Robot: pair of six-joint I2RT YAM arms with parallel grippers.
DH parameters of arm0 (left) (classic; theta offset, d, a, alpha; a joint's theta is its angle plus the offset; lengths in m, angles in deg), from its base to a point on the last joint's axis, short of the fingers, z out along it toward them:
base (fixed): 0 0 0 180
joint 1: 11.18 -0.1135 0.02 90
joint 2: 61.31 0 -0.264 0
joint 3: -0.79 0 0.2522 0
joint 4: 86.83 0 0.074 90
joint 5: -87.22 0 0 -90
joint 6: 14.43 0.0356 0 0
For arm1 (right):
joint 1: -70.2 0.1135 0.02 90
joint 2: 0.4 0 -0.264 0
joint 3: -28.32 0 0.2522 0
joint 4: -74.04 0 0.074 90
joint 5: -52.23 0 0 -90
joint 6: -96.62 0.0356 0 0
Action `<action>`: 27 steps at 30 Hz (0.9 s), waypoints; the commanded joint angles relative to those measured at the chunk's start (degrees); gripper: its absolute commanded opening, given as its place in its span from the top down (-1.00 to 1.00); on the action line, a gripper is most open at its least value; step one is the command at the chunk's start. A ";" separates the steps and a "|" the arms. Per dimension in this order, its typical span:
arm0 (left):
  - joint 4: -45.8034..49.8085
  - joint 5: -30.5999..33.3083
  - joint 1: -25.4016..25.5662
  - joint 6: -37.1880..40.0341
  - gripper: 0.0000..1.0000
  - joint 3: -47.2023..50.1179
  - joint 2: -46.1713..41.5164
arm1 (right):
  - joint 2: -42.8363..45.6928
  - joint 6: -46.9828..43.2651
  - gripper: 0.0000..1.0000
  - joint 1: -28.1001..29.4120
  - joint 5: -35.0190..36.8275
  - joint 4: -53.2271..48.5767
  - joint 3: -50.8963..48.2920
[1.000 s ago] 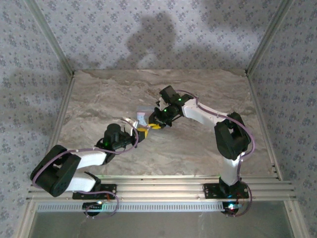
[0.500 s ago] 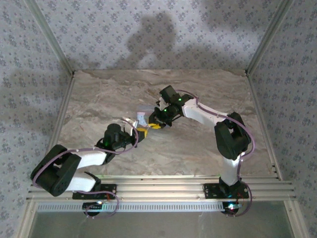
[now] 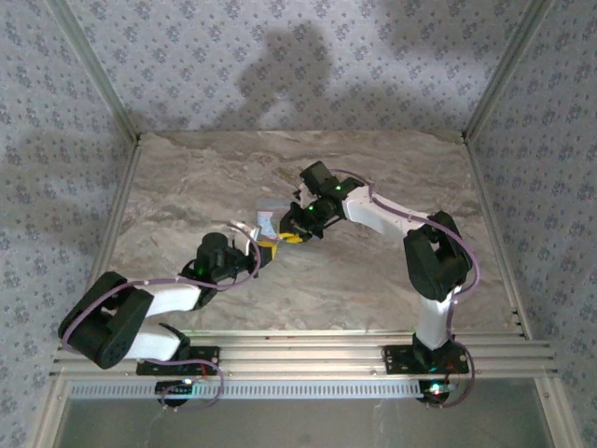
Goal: Unlock the padlock with the key
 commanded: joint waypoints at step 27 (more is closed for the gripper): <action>-6.68 -0.39 0.47 -1.65 1.00 0.76 1.30 | 0.39 0.97 1.00 0.39 -2.13 2.12 -0.45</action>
